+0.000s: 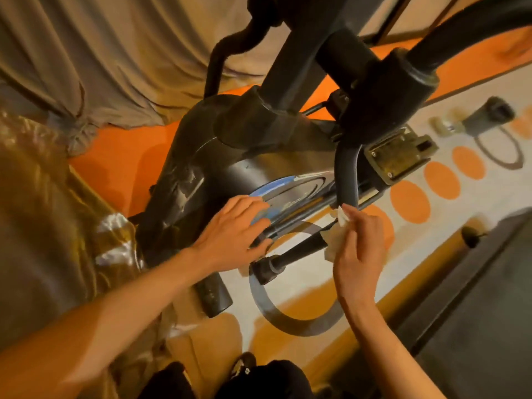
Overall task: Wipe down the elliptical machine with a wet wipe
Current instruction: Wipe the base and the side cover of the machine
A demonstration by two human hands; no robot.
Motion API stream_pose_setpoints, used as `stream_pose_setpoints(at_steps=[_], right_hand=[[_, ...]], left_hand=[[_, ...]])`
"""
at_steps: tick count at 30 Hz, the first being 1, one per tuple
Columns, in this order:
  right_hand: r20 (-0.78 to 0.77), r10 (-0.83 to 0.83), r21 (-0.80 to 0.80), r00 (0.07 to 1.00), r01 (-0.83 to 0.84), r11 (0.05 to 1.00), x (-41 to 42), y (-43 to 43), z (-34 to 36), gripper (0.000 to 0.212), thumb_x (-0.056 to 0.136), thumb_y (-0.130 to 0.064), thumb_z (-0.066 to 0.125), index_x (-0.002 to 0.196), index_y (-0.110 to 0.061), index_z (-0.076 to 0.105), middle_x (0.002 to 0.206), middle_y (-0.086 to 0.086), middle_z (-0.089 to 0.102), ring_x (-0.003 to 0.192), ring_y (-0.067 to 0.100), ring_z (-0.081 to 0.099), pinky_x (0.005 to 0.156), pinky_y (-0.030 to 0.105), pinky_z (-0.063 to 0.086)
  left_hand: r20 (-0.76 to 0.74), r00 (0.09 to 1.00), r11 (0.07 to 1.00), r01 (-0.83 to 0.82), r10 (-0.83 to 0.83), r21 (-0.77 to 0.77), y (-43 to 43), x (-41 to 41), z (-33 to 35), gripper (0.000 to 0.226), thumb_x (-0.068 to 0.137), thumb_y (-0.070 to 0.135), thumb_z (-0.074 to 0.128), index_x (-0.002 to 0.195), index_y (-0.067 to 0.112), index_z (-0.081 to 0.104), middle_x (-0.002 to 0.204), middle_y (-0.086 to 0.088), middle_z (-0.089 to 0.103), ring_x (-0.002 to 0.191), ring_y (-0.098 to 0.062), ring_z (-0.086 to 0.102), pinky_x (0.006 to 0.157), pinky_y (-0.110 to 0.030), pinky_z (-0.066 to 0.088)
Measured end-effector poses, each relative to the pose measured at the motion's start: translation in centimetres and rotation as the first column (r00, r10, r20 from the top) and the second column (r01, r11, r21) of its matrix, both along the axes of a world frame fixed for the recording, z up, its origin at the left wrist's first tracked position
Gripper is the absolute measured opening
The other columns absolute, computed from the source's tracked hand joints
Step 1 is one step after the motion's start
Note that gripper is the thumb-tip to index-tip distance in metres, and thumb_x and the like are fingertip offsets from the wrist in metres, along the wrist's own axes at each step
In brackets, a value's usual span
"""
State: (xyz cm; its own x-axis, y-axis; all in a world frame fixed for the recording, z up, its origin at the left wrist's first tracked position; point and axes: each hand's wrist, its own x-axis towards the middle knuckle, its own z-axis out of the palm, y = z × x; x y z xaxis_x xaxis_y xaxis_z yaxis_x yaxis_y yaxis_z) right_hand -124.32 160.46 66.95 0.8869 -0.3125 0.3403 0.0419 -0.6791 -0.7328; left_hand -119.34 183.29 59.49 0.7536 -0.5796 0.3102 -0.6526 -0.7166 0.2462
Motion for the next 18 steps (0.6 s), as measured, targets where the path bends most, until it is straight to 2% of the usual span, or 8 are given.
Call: stream_pose_setpoints(at_steps=[1,3,5,7,9,11,14,18], right_hand=[[0.076,0.042,-0.086,0.996,-0.036,0.996,1.1,-0.6,-0.4,0.032,0.095,0.005,0.049,0.122,-0.002,0.065,0.106,0.002,0.055,0.097,-0.004,0.048,0.087,0.005,0.033],[0.228,0.209,-0.327,0.951,-0.127,0.936,3.4,-2.3,-1.9,0.036,0.09,0.007,0.061,0.125,0.0,0.063,0.111,0.011,0.056,0.097,0.013,0.05,0.084,0.012,0.037],[0.325,0.4,-0.566,0.857,-0.162,0.808,5.9,-4.7,-4.4,0.035,0.093,0.002,0.067,0.127,-0.001,0.061,0.115,0.011,0.057,0.097,0.025,0.053,0.082,0.025,0.042],[0.348,0.486,-0.705,0.801,-0.118,0.699,7.4,-6.8,-6.5,0.025,0.099,-0.004,0.065,0.124,0.0,0.069,0.116,0.015,0.067,0.104,0.028,0.058,0.084,0.035,0.05],[0.379,0.518,-0.763,0.767,-0.058,0.644,8.1,-8.0,-8.4,0.02,0.1,-0.006,0.066,0.115,0.004,0.073,0.119,0.021,0.071,0.117,0.027,0.061,0.098,0.037,0.052],[0.4,0.52,-0.782,0.755,-0.015,0.623,8.2,-8.7,-9.4,0.021,0.094,-0.002,0.072,0.113,0.007,0.073,0.127,0.024,0.066,0.132,0.024,0.056,0.113,0.033,0.044],[0.444,0.523,-0.791,0.728,0.045,0.61,8.0,-9.1,-10.5,0.025,0.099,-0.004,0.066,0.122,0.006,0.068,0.138,0.023,0.058,0.142,0.026,0.048,0.119,0.036,0.038],[0.461,0.51,-0.811,0.727,0.112,0.574,8.2,-9.7,-12.7,0.04,0.104,-0.012,0.046,0.142,-0.001,0.055,0.155,0.022,0.041,0.152,0.034,0.033,0.124,0.043,0.03]], left_hand=[[0.032,0.999,0.999,0.038,-0.039,0.034,0.1,0.7,-0.7,0.042,0.097,0.044,0.053,0.114,0.012,0.074,0.139,-0.013,0.062,0.134,-0.032,0.052,0.117,-0.045,0.033],[0.107,0.988,0.988,0.102,-0.114,0.117,0.2,1.8,-2.4,0.045,0.094,0.046,0.054,0.118,0.014,0.075,0.147,-0.015,0.058,0.141,-0.032,0.048,0.122,-0.046,0.029],[0.204,0.962,0.969,0.138,-0.18,0.204,0.6,3.2,-4.4,0.05,0.093,0.049,0.055,0.124,0.015,0.073,0.154,-0.017,0.051,0.147,-0.032,0.041,0.125,-0.045,0.024],[0.297,0.925,0.948,0.153,-0.237,0.28,1.0,4.6,-5.8,0.058,0.093,0.052,0.053,0.131,0.012,0.071,0.159,-0.021,0.044,0.152,-0.033,0.034,0.128,-0.044,0.016],[0.4,0.878,0.938,0.138,-0.264,0.317,1.3,5.7,-7.1,0.063,0.094,0.055,0.05,0.132,0.009,0.07,0.158,-0.024,0.042,0.153,-0.035,0.032,0.129,-0.045,0.01],[0.49,0.826,0.923,0.091,-0.28,0.374,1.2,6.5,-7.9,0.067,0.094,0.058,0.047,0.131,0.006,0.069,0.157,-0.025,0.044,0.152,-0.036,0.034,0.128,-0.048,0.012],[0.629,0.728,0.926,0.022,-0.273,0.376,1.2,7.2,-9.3,0.066,0.096,0.059,0.048,0.122,0.004,0.073,0.156,-0.025,0.046,0.15,-0.034,0.034,0.124,-0.049,0.022],[0.715,0.63,0.94,0.075,-0.303,0.332,1.2,7.4,-10.3,0.056,0.09,0.056,0.058,0.109,0.007,0.077,0.153,-0.022,0.05,0.148,-0.032,0.04,0.118,-0.05,0.033]])
